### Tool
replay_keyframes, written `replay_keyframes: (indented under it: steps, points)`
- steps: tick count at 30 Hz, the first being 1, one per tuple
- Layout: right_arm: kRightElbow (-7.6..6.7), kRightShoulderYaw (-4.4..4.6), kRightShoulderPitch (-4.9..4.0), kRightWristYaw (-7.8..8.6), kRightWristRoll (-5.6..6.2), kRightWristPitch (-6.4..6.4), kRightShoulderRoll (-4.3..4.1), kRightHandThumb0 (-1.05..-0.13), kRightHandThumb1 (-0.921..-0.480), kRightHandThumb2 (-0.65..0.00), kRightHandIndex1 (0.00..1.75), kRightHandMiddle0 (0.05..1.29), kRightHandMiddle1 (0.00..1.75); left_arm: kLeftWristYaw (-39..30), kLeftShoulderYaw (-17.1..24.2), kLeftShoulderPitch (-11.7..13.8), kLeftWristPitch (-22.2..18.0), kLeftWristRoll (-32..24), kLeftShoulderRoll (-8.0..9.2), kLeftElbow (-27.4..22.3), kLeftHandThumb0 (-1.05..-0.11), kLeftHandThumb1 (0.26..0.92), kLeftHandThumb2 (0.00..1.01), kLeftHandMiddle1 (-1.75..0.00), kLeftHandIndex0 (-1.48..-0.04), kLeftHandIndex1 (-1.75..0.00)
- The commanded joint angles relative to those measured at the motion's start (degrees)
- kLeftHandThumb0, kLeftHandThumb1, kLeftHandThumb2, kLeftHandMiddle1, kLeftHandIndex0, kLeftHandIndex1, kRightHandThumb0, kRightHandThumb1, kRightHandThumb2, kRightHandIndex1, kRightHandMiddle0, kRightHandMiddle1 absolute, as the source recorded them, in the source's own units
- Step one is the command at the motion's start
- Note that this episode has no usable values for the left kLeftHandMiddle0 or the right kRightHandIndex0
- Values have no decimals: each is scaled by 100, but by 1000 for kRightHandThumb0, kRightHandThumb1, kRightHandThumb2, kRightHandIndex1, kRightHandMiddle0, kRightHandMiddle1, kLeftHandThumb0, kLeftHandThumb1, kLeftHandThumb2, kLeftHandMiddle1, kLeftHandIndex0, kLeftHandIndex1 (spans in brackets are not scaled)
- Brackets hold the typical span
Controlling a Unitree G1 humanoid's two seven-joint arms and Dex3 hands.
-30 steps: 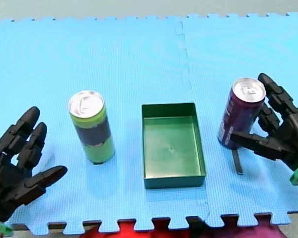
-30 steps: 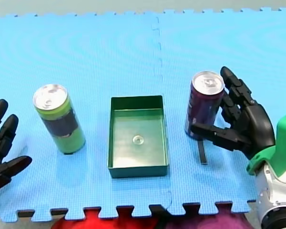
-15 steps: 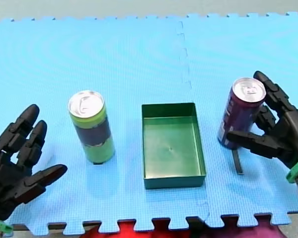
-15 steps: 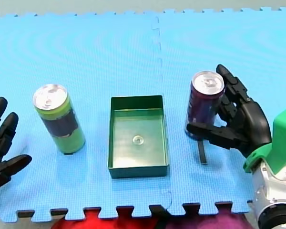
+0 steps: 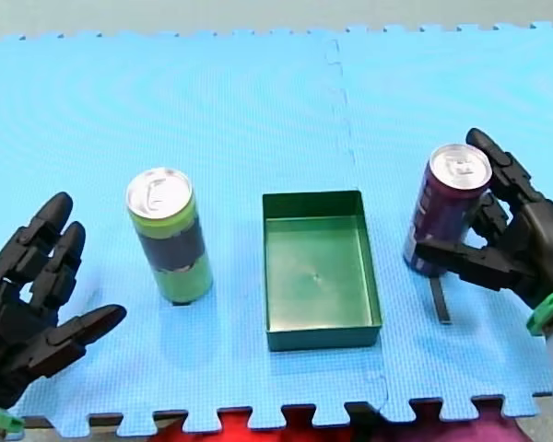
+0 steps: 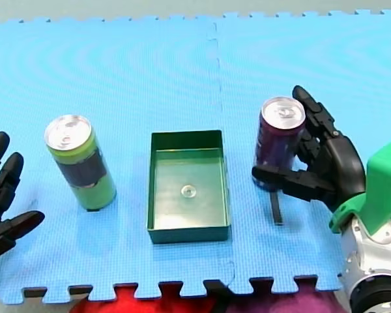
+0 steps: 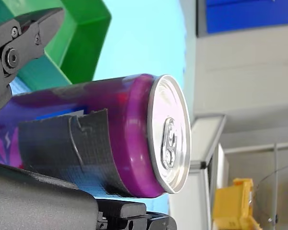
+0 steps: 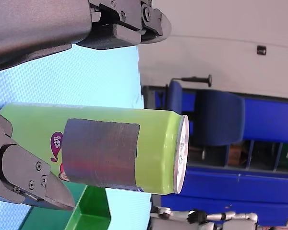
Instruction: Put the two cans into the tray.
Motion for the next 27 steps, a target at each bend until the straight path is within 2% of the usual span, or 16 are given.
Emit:
replay_keyframes:
  steps: [1, 8, 19, 27]
  points:
    - [37, 6, -53, -30, -24, -43, -26, -807, -550, -2, 6, 98, 2, -22, 13, 13, -3, -25, 30, -10, -1048, 650, 2, -8, -238, 0]
    - [132, -17, -138, -66, -51, -57, -63, -812, -554, -2, 6, 103, 3, -55, 25, 38, 26, -52, 38, -44, -1048, 651, 2, -7, -235, 0]
    - [212, -41, -187, -113, -65, -43, -68, -820, -561, -2, 6, 111, 3, -106, 27, 112, 166, -128, 50, -197, -1048, 651, 1, -4, -234, 0]
    - [320, -84, -269, -154, -69, -2, -136, -823, -564, -2, 3, 118, 3, -172, 53, 144, 219, -170, 58, -261, -1048, 650, 0, -3, -234, 0]
